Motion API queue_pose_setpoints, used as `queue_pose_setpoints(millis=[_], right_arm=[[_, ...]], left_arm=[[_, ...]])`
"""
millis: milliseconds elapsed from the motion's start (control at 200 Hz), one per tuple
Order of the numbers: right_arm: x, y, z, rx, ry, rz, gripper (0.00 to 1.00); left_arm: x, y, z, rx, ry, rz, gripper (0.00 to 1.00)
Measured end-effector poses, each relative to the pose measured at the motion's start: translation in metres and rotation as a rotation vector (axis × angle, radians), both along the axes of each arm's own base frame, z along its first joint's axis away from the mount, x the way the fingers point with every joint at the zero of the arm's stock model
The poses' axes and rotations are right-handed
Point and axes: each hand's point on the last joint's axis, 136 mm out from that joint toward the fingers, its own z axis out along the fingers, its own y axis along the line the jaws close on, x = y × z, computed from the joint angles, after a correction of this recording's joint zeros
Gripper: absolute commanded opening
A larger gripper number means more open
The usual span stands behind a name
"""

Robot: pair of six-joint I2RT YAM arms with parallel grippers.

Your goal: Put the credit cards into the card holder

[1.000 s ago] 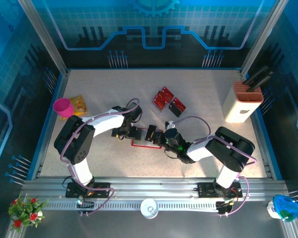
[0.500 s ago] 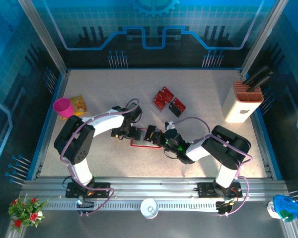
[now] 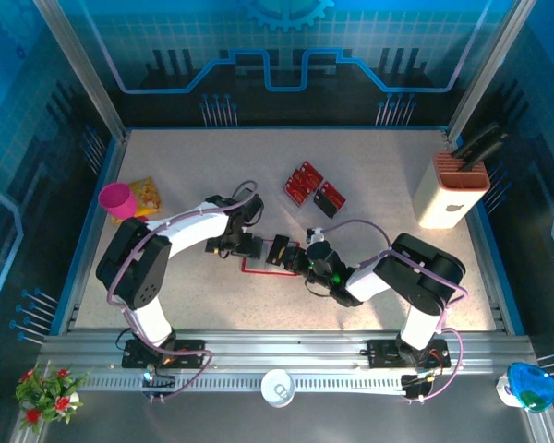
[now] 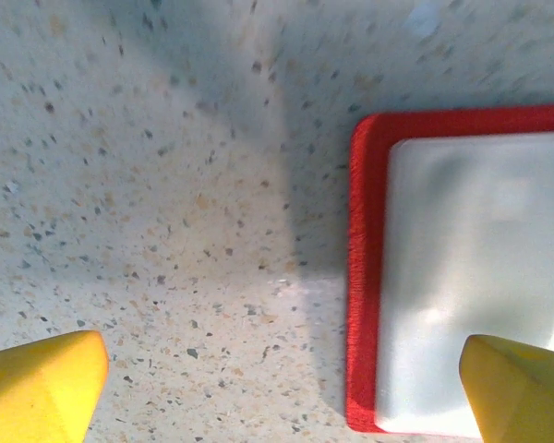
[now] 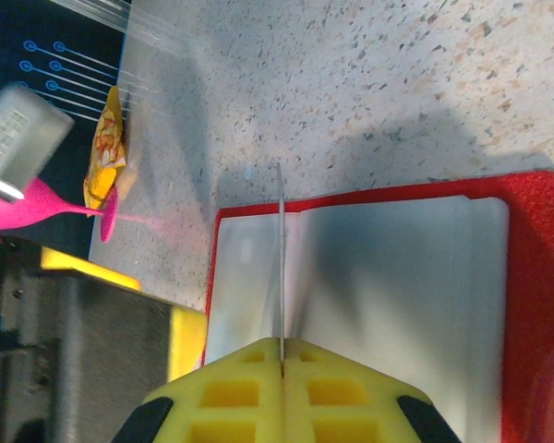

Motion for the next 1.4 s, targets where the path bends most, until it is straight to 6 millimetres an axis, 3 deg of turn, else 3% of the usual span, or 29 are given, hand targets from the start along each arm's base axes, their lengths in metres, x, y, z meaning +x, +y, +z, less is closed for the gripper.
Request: queue_pose_setpoints(millis=[115, 350, 695, 1396], right_arm=[[-0.001, -0.001, -0.001, -0.001, 0.005, -0.001, 0.0], [-0.002, -0.002, -0.002, -0.002, 0.007, -0.001, 0.0], [-0.002, -0.002, 0.0, -0.001, 0.005, -0.001, 0.0], [0.0, 0.001, 0.009, 0.03, -0.021, 0.002, 0.0]], left_arm=[[0.009, -0.009, 0.014, -0.043, -0.04, -0.007, 0.99], [0.004, -0.018, 0.011, -0.069, -0.028, -0.037, 0.99], [-0.013, -0.002, -0.014, 0.011, 0.047, -0.033, 0.99], [-0.016, 0.005, -0.017, 0.046, 0.053, -0.02, 0.99]])
